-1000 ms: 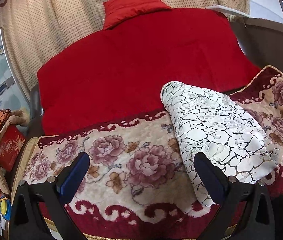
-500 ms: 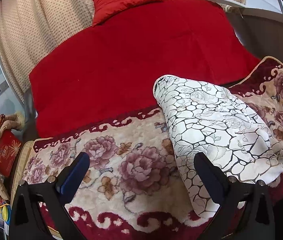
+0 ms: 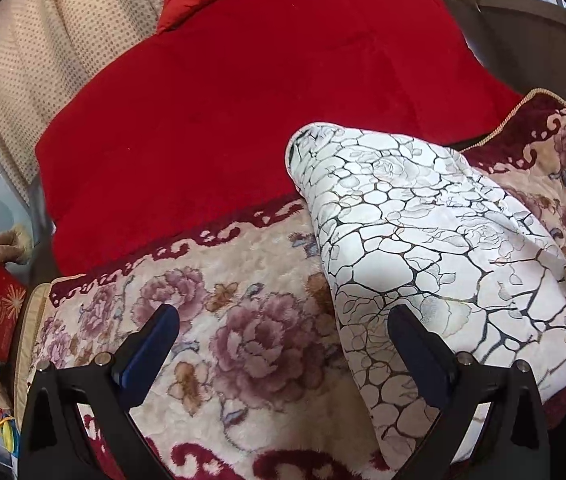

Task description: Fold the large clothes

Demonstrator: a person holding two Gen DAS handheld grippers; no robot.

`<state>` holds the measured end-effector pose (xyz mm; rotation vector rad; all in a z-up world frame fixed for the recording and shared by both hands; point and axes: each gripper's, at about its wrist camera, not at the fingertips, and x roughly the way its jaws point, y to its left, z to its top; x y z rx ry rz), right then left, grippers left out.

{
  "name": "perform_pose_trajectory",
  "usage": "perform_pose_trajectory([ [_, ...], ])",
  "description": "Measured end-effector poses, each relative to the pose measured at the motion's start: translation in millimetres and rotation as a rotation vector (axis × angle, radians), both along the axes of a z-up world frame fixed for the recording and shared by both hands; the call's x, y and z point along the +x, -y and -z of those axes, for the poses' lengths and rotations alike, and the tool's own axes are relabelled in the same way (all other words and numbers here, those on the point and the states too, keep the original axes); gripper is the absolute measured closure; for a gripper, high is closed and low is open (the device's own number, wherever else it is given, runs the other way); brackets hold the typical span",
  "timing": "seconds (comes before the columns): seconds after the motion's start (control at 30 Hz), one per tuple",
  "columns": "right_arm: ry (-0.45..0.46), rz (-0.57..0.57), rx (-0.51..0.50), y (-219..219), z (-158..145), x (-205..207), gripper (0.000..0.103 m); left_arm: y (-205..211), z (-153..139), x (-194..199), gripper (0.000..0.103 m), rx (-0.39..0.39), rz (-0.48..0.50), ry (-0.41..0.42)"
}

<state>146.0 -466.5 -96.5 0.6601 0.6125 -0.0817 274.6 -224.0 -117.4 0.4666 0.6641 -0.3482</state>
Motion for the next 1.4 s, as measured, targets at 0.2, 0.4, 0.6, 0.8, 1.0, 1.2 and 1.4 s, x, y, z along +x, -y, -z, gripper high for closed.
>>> perform_pose_trajectory([
  [0.2,-0.023,0.022,0.020,10.7,22.5,11.6,0.005,5.5,12.5,11.8,0.000,0.010,0.002,-0.021],
  [0.4,-0.044,0.041,0.031,22.7,34.7,16.2,0.005,11.3,21.5,18.8,0.000,0.016,0.007,-0.035],
  [0.6,-0.068,0.057,0.046,33.5,46.5,19.2,0.005,16.1,24.4,24.4,0.000,0.005,0.021,-0.054],
  [0.8,-0.073,0.085,0.111,53.2,60.1,19.5,0.005,5.7,22.5,46.4,0.000,-0.159,0.126,-0.262],
  [1.0,-0.069,0.118,0.212,74.4,73.6,17.7,0.005,7.0,29.4,51.9,0.000,-0.159,0.123,-0.286],
  [1.2,0.046,0.049,0.149,58.5,55.0,14.3,0.012,13.2,29.5,39.5,0.000,-0.099,0.112,-0.208],
  [1.4,-0.105,-0.104,0.059,22.8,67.5,41.8,0.056,16.8,34.1,31.4,0.000,-0.060,0.112,-0.142],
])
